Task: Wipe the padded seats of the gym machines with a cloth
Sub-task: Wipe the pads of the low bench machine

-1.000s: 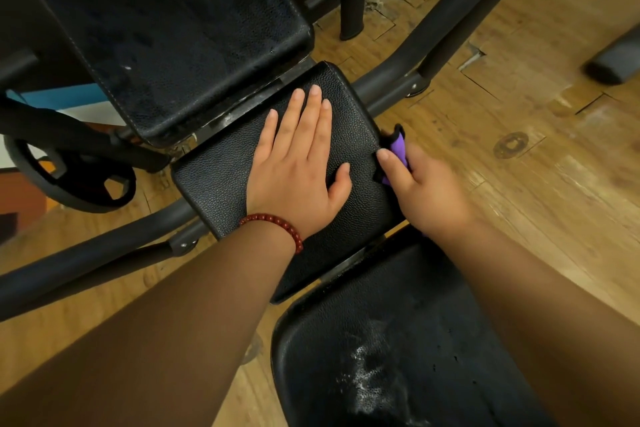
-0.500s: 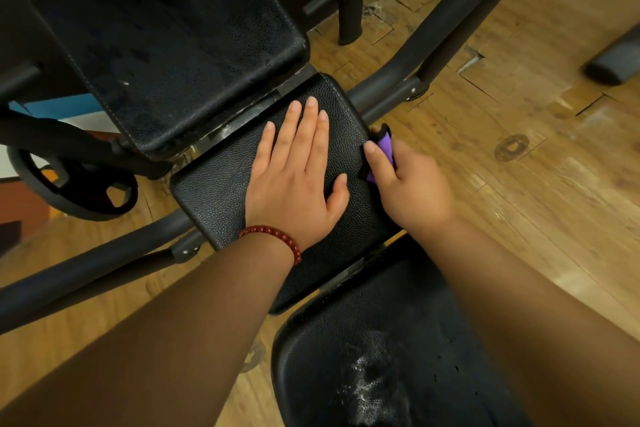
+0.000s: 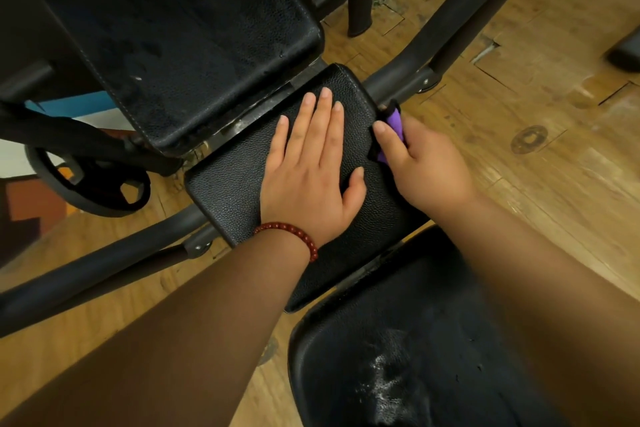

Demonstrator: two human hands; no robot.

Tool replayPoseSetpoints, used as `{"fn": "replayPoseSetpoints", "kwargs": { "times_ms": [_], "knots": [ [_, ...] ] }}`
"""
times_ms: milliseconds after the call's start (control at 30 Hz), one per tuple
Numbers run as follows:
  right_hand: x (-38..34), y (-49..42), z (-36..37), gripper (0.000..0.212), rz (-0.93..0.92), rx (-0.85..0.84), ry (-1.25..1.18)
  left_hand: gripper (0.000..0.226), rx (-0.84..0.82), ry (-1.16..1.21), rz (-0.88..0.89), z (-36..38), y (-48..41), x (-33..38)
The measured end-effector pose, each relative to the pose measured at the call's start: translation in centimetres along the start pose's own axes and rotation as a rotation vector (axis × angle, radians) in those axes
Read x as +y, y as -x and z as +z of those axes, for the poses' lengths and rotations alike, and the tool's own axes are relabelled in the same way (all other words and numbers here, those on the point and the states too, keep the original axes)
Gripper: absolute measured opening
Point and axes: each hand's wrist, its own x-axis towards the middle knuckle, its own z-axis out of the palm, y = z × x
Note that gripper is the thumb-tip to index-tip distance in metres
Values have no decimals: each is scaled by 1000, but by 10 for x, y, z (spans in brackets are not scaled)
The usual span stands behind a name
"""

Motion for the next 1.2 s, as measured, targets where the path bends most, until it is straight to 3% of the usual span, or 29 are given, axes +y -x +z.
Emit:
{"fn": "replayPoseSetpoints", "kwargs": {
  "times_ms": [267, 333, 400, 500, 767, 1200],
  "knots": [
    [-19, -40, 2, 33, -45, -59, 15, 75, -2, -17, -39, -1, 0, 0],
    [-13, -30, 2, 33, -121, -32, 101, 77, -2, -19, -61, -1, 0, 0],
    [-11, -22, 4, 45, -181, 5, 247, 77, -3, -15, -66, -1, 0, 1],
    [-21, -30, 6, 45, -165, 34, 321, 76, -2, -18, -62, -1, -1, 0],
    [-25, -45, 3, 24, -129, -66, 45, 75, 9, -13, -56, 0, 0, 0],
    [-29, -40, 14, 52, -209, 73, 241, 79, 2, 36, -70, 1, 2, -2]
  ]
}}
